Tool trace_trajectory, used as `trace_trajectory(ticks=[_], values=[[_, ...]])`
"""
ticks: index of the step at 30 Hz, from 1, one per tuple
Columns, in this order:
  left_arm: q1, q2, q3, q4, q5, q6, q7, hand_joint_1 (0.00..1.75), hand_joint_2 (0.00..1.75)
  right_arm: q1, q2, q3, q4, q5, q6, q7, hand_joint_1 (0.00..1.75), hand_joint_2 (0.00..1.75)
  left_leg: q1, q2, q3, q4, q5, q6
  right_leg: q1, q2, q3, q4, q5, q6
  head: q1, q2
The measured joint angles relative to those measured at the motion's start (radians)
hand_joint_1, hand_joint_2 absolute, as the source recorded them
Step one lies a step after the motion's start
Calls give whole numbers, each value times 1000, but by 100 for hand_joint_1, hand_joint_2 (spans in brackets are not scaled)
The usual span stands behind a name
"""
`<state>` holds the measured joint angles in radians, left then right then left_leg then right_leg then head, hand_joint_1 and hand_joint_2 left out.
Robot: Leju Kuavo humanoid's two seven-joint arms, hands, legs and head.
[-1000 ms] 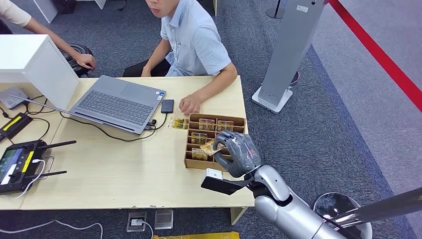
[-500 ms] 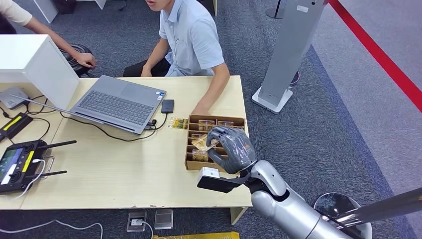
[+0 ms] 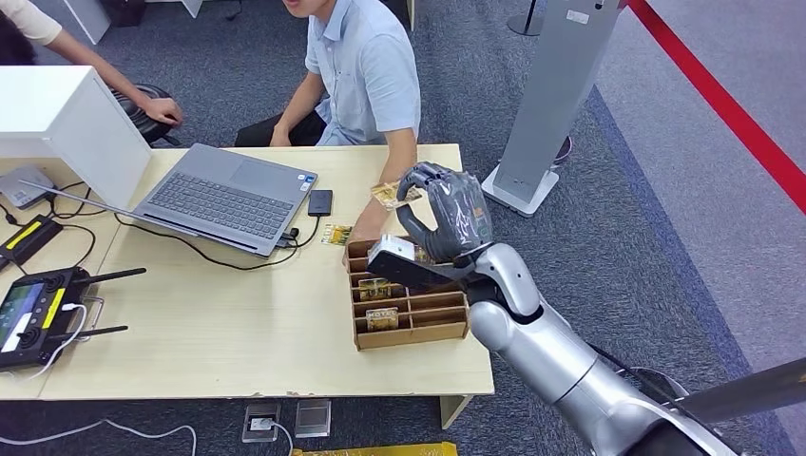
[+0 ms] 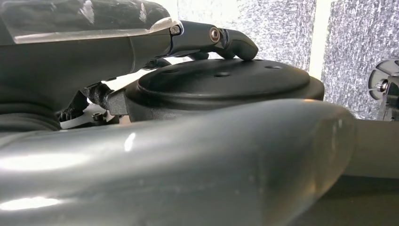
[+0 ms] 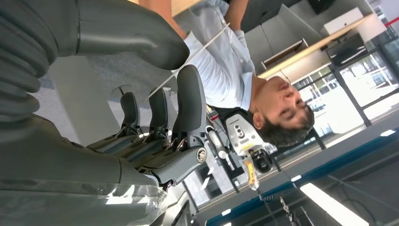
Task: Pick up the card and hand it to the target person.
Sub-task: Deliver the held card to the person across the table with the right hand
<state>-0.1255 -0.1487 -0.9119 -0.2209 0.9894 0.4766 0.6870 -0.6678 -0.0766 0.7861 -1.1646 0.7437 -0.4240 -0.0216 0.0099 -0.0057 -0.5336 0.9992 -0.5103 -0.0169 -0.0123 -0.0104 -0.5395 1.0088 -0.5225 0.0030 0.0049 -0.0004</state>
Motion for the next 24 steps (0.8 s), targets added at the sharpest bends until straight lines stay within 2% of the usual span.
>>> trace_trajectory(ticks=[7, 13, 17, 21, 24], values=[[-2, 0, -17, 1, 3, -5, 4, 0, 0, -43, 54, -26, 75, 7, -2, -1, 175, 175, 0, 0, 0, 0, 0, 0, 0, 0, 0, 0, 0, 0, 0, 0], [-4, 0, -23, 3, 14, -4, 4, 0, 0, -65, 76, -34, 118, 13, 1, -4, 175, 175, 0, 0, 0, 0, 0, 0, 0, 0, 0, 0, 0, 0, 1, 0], [-5, 3, -33, 6, 30, -7, -8, 0, 0, -128, 134, -53, 244, 35, 47, -12, 175, 175, 0, 0, 0, 0, 0, 0, 0, 0, 0, 0, 0, 0, 0, 0], [-4, 3, -35, 7, 36, -6, -15, 0, 0, -144, 158, -54, 285, 49, 87, -7, 0, 175, 0, 0, 0, 0, 0, 0, 0, 0, 0, 0, 0, 0, 0, 0], [-4, 2, -35, 7, 40, 0, -13, 0, 0, -149, 170, -54, 304, 43, 153, -14, 0, 175, 0, 0, 0, 0, 0, 0, 0, 0, 0, 0, 0, 0, 0, 0]])
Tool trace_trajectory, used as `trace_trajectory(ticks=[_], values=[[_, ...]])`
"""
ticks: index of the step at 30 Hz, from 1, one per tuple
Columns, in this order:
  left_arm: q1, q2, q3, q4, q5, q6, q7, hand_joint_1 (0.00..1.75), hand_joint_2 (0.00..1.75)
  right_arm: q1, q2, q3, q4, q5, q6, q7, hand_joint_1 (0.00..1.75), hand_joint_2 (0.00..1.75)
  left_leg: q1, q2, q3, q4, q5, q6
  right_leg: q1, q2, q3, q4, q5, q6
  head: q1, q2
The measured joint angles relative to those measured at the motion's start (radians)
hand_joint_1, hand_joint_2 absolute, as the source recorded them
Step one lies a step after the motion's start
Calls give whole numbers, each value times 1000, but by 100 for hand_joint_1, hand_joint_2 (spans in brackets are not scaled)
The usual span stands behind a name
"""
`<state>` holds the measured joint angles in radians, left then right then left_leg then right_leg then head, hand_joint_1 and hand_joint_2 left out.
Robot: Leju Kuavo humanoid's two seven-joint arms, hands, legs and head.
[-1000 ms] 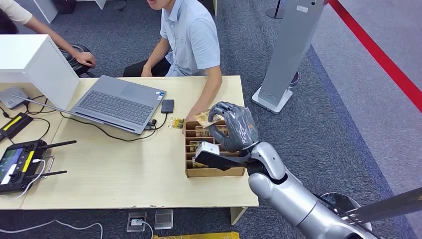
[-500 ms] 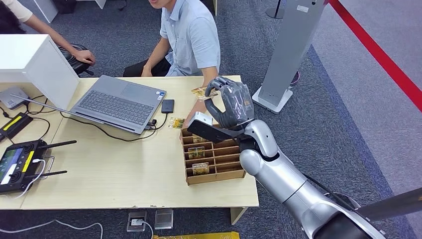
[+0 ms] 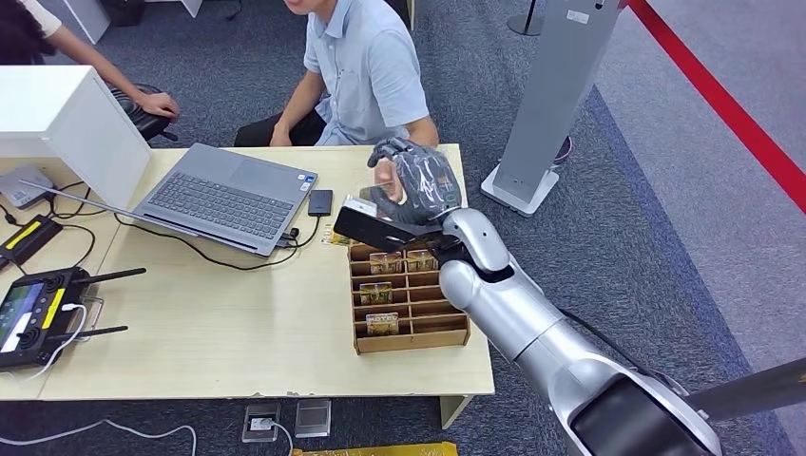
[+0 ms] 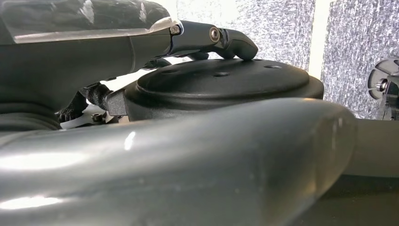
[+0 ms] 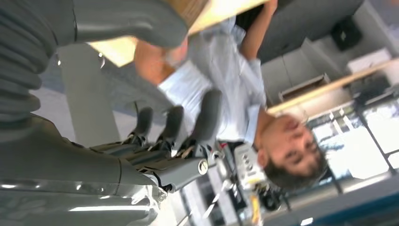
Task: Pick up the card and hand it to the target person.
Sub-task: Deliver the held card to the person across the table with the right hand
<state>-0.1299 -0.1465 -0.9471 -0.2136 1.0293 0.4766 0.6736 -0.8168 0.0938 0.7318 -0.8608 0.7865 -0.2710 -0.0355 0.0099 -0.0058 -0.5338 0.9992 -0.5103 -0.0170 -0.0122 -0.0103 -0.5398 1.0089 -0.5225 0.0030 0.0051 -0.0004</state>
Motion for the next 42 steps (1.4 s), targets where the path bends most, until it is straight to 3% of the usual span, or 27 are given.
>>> trace_trajectory(ticks=[4, 9, 15, 22, 33, 42], values=[[0, -2, 0, 0, 3, 5, 2, 0, 0, -1, 10, 0, 14, -12, 44, -18, 0, 175, 0, 0, 0, 0, 0, 0, 0, 0, 0, 0, 0, 0, 0, 0], [0, -4, 0, 0, 3, 3, 2, 0, 0, 1, 4, -2, -1, -4, 91, 23, 0, 175, 0, 0, 1, 0, 0, 0, 0, 0, 0, 0, 0, 0, 0, 0], [1, -5, 0, 1, 16, 1, -4, 0, 0, 34, -54, -27, -105, 5, 148, 75, 0, 175, 0, 0, 1, 0, 0, 0, 0, 0, 0, 0, 0, 0, 1, 0], [0, -7, 0, 7, 29, -12, 4, 0, 0, 83, -124, -75, -246, -4, 141, 98, 0, 175, 0, 0, 1, 0, 0, 0, 0, 0, 0, -1, 0, 0, 0, 0], [-1, -9, -1, 20, 101, -27, -16, 0, 0, 220, -220, -210, -535, -243, 140, 18, 0, 175, -2, 0, 1, 0, 0, 0, -2, 0, 0, -1, 0, 0, 0, 0], [8, -1, 9, 25, 142, -29, -63, 0, 0, 324, -287, -250, -724, -416, 310, 22, 0, 175, -2, 0, 1, 0, 0, 0, -2, 0, 0, -1, 0, 0, -1, 0]])
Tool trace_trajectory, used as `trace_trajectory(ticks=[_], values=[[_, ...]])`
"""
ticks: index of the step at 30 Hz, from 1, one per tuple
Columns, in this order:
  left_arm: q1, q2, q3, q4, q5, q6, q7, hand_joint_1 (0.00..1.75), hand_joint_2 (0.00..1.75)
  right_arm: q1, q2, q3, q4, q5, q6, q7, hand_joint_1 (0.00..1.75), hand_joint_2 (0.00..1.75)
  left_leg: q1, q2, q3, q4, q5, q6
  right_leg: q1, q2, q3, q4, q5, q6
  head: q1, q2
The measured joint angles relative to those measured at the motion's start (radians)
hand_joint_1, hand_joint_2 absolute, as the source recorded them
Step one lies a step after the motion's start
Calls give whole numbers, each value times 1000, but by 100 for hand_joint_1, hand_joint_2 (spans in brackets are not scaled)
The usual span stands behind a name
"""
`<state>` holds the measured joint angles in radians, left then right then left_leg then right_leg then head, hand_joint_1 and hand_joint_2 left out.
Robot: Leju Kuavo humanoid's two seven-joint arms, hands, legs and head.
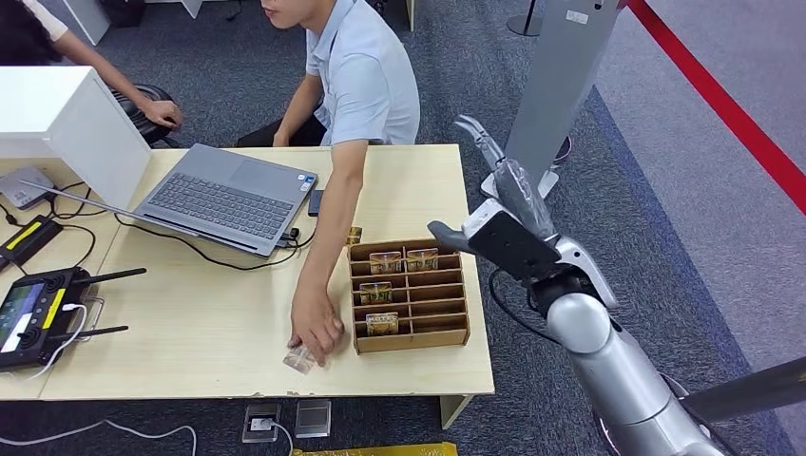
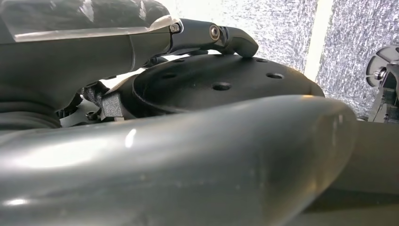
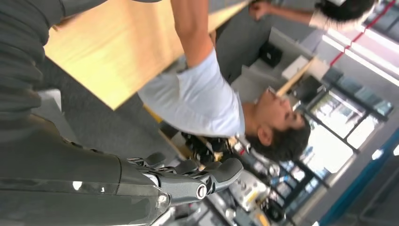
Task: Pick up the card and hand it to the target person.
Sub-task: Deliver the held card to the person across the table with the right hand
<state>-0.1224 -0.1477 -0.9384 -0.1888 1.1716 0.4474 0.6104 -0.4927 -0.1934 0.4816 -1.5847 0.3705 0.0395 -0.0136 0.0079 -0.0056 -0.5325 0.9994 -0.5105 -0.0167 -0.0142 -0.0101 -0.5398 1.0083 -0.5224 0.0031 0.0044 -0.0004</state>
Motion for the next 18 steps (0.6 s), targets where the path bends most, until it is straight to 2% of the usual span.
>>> trace_trajectory(ticks=[5, 12, 15, 16, 18], values=[[2, -13, 7, 0, 4, 54, -30, 0, 0, 53, -39, 1, -60, -11, 59, 53, 0, 175, 0, 0, 0, 0, 0, 0, 0, 0, 0, 0, 0, 0, 2, 0], [8, -20, 7, 0, 7, 73, -85, 0, 0, 128, -57, 20, -73, 147, 46, 123, 0, 175, 0, 0, -1, 0, 0, 0, 0, 0, 0, 0, 0, 0, 0, 0], [19, -16, 10, 0, 10, 42, -149, 0, 0, 169, -54, 54, -60, 231, 28, 126, 0, 175, 0, 0, -1, 0, 0, 0, 0, 0, 0, 0, 0, 0, 0, 0], [26, -8, 12, 0, 12, 15, -174, 0, 0, 185, -50, 67, -56, 259, 19, 127, 14, 175, 0, 0, -1, 0, 0, 0, 0, 0, -1, 0, 0, 0, 0, 0], [37, 12, 17, -1, 17, -42, -203, 0, 0, 217, -40, 93, -51, 318, -6, 136, 92, 175, 1, -1, -2, 0, 0, 0, 1, 0, -1, 0, 0, 0, 0, 0]])
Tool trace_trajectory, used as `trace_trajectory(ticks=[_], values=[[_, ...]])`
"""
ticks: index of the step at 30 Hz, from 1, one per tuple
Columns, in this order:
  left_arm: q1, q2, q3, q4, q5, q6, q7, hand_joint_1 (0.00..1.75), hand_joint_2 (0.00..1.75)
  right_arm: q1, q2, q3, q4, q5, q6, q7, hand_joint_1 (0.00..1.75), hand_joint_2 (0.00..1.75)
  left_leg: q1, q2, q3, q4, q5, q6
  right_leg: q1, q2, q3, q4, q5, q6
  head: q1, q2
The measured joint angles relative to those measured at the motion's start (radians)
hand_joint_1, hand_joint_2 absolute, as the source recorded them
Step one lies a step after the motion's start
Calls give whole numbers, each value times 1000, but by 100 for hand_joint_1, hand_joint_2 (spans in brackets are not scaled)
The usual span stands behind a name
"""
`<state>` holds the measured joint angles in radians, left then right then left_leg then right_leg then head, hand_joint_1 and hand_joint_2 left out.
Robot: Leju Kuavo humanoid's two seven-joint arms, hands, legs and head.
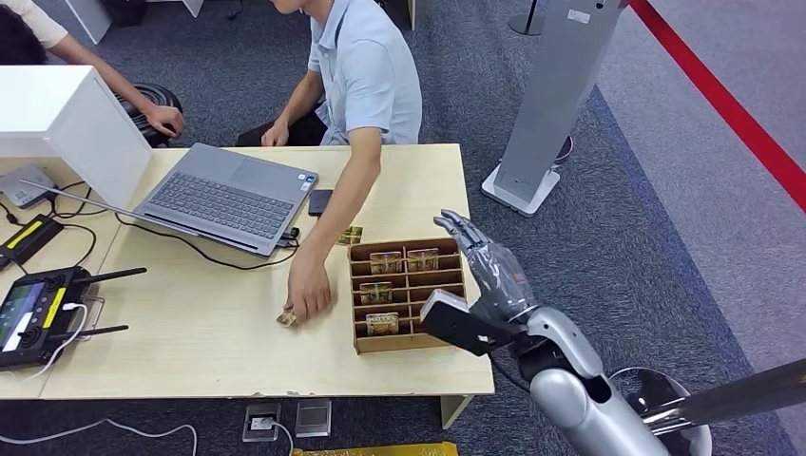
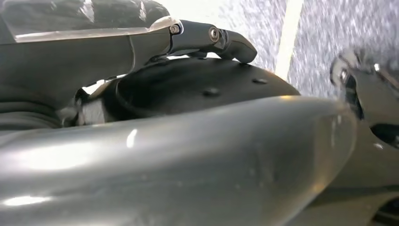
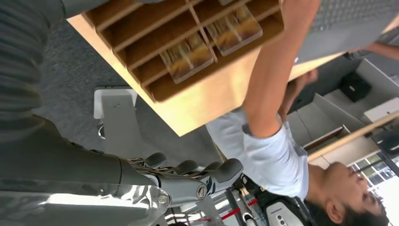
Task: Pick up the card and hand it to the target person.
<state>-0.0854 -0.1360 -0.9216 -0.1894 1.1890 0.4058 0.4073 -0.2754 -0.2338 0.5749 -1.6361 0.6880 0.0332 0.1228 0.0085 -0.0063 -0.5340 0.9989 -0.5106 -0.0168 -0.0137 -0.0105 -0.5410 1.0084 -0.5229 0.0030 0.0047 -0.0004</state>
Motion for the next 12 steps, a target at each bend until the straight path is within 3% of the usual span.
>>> trace_trajectory(ticks=[1, 2, 3, 5, 8, 12], values=[[3, 7, 2, 0, 2, -18, -2, 0, 0, 10, 5, 12, 2, 24, -12, 5, 133, 175, 0, 0, 0, 0, 0, 0, 0, 0, 0, 0, 0, 0, 0, 0], [4, 12, 4, -1, 2, -28, -2, 0, 0, 17, 10, 23, 5, 44, -24, 9, 162, 175, 0, 0, 0, 0, 0, 0, 0, 0, 0, 0, 0, 0, -1, 0], [5, 15, 6, -1, 2, -31, -2, 0, 0, 20, 14, 31, 8, 59, -34, 12, 170, 175, 0, 0, 0, 0, 0, 0, 0, 0, 0, 0, 0, 0, -2, 0], [6, 18, 8, -2, 2, -31, -2, 0, 0, 20, 21, 42, 14, 78, -50, 13, 169, 175, 0, 0, 0, 0, 0, 0, 0, 0, 0, 0, 0, 0, -1, 0], [7, 21, 13, -6, -2, -30, 3, 0, 0, 19, 31, 53, 21, 100, -65, 11, 152, 175, 0, 0, 0, 0, 0, 0, 0, 0, 0, 0, 0, 0, 1, 0], [-4, 10, 14, -10, -24, 23, 71, 0, 0, 7, 36, 56, 25, 129, -71, -2, 134, 175, 0, 0, 0, 0, 0, 0, 0, 0, 1, 0, 1, 1, 1, 0]])
